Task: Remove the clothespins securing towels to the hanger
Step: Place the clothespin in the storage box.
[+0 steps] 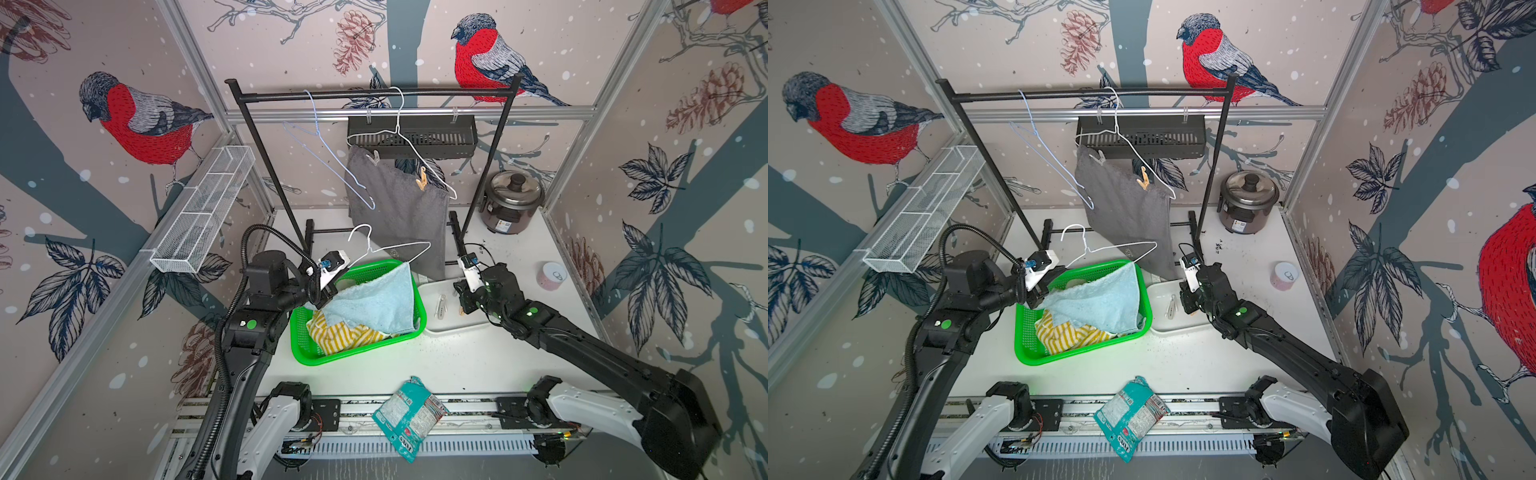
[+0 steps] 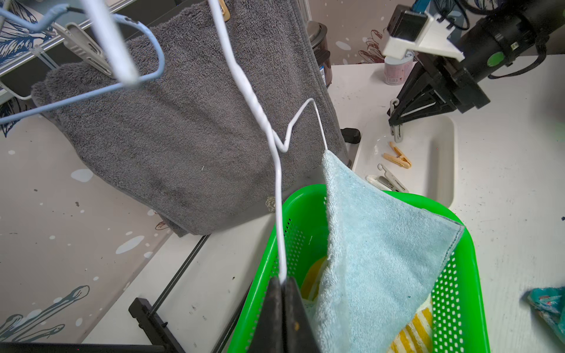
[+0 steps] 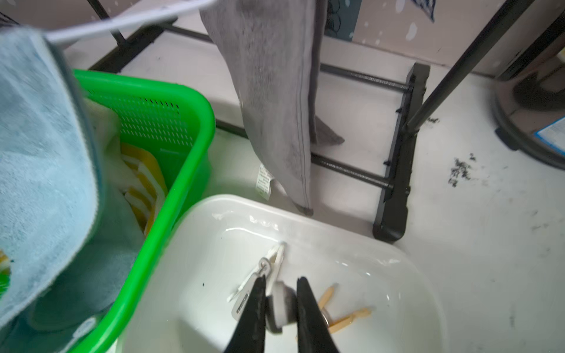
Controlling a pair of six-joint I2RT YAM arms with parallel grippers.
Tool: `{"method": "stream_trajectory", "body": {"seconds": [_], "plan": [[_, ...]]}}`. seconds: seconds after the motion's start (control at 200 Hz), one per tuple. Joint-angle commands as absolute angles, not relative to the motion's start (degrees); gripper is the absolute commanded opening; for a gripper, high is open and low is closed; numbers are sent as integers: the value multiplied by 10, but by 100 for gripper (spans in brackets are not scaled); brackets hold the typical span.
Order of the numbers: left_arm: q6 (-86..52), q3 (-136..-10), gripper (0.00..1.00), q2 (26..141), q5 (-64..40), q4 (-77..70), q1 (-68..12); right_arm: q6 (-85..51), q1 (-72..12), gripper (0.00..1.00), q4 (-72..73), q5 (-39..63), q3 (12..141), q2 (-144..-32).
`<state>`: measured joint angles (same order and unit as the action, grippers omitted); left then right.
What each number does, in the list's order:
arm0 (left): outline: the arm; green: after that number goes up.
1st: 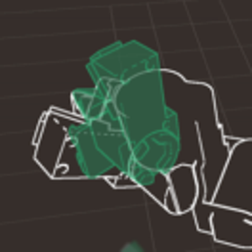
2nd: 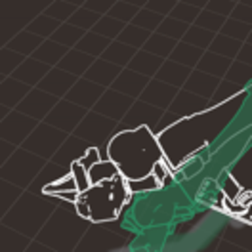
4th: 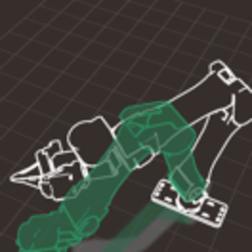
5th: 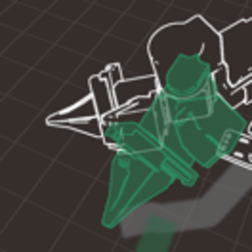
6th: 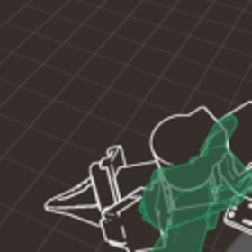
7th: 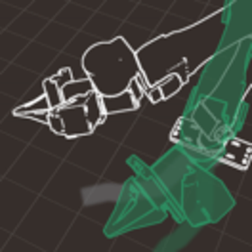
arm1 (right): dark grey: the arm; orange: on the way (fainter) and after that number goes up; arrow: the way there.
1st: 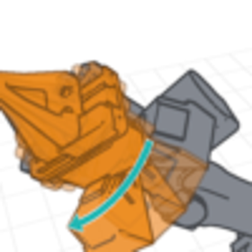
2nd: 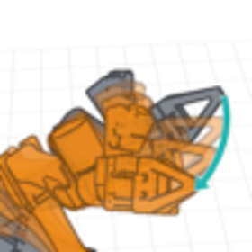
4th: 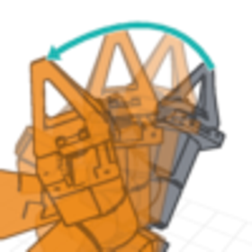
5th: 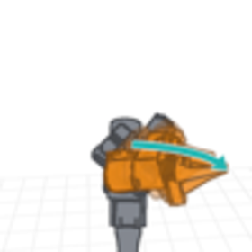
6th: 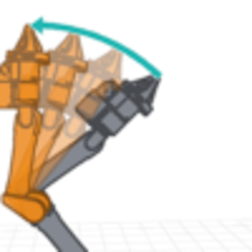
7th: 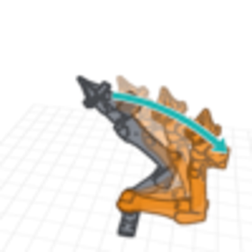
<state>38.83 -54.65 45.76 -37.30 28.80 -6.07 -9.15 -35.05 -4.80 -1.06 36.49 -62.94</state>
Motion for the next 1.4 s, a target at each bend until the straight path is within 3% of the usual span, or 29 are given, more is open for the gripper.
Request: {"method": "stream_trajectory", "body": {"seconds": [0.0,0.48,0.855,0.996,1.121,1.296,1.396], "plan": [[387,-544,0,452,-372,285,-60,-132,-333,11,-20,13,350,-646],[391,-542,0,453,-373,283,-60,-167,-299,23,-1,16,336,-713],[387,-543,0,451,-374,280,-60,-164,-296,68,-11,-5,342,-689],[385,-544,0,447,-376,277,-60,-152,-296,71,-16,-6,348,-660],[381,-546,0,442,-368,277,-60,-137,-296,70,18,50,348,-605],[365,-564,0,447,-348,287,-60,-145,-298,71,133,231,339,-522],[361,-569,0,452,-341,294,-60,-187,-299,73,193,286,337,-511]]}}
